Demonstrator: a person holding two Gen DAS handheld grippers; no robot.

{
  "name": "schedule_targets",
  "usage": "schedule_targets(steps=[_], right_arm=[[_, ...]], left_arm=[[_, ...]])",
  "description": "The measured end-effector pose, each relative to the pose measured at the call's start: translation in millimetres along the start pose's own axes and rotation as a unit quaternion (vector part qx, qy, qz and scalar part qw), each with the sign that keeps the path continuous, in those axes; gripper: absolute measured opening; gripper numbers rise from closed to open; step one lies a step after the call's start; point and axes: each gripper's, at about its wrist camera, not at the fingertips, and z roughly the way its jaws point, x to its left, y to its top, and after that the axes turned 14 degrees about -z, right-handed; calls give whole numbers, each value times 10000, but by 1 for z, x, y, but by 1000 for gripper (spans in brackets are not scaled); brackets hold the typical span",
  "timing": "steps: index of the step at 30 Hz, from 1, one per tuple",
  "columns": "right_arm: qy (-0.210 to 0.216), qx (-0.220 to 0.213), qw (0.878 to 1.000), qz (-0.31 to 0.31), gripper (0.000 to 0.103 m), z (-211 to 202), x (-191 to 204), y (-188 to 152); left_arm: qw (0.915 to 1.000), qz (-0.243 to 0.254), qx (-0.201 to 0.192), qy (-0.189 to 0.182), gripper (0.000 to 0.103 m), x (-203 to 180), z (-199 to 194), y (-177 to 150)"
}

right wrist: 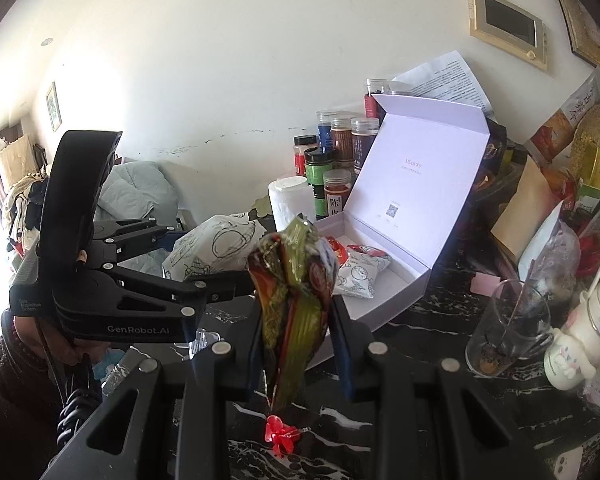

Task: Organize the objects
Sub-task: 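Bring the pastry bag and brown snack bag over the open white box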

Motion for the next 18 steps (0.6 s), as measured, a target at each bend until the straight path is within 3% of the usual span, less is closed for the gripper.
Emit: schedule_targets(steps=[9,18], right_arm=[[37,72,9999,73,30,33,-26,7],[-19,2,10000,45,30,57,-48,29]], left_arm=[[9997,-148,185,68,65,14,35,15],[9995,-263,108,151,65,26,63,38]])
